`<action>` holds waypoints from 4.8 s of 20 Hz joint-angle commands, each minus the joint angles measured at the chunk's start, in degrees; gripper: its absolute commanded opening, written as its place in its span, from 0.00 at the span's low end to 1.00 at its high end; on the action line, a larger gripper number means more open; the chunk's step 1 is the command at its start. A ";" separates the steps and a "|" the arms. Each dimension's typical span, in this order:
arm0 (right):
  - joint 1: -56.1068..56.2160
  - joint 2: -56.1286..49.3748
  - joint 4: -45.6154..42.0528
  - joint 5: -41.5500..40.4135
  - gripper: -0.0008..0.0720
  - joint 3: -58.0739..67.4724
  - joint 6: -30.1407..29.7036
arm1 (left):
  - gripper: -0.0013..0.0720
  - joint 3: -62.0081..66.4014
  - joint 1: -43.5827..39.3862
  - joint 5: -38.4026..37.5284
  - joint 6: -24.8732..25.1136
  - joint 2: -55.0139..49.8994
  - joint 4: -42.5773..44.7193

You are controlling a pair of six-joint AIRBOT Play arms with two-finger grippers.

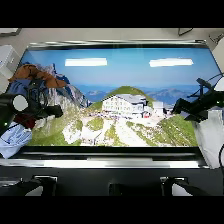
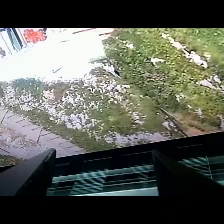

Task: Fold the clothes and pants, and hang the long-sleeved shirts on hangers.

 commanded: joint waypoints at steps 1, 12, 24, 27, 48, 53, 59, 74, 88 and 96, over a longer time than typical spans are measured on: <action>0.07 0.04 0.02 0.00 0.94 -0.02 0.02 | 0.97 -0.02 -0.04 0.02 0.02 0.02 0.00; 0.07 0.04 0.02 0.00 0.94 -0.02 0.02 | 0.97 -0.02 -0.04 0.02 0.02 0.02 0.00; 0.07 0.04 -0.17 -17.75 0.93 -0.02 -0.66 | 0.99 3.21 2.19 2.93 -5.35 0.00 7.15; 0.07 0.02 -0.17 -19.12 0.93 -0.04 -3.28 | 1.00 12.83 15.23 -13.07 -4.52 -1.46 24.11; 0.07 -0.20 8.76 0.66 0.93 -0.04 -0.44 | 0.06 -5.18 53.09 0.81 15.89 -9.51 -7.93; 0.07 -0.20 8.72 -3.80 0.93 -0.04 -0.63 | 0.05 9.42 52.00 11.17 5.31 10.29 -18.88; 0.07 -0.20 8.74 -6.01 0.93 -0.04 -0.63 | 0.05 14.38 30.21 21.07 5.27 35.10 -39.36; 0.04 4.68 -3.19 0.39 0.93 1.95 -2.19 | 0.07 0.35 -41.81 28.59 11.21 -13.77 -45.07; 6.93 6.97 12.87 -0.87 0.98 -18.05 -9.09 | 0.99 17.25 4.09 -1.55 9.70 -24.55 -33.64; 8.33 6.95 12.79 -8.83 0.98 -29.92 -8.07 | 0.98 0.57 -0.24 14.73 13.42 -25.22 -40.39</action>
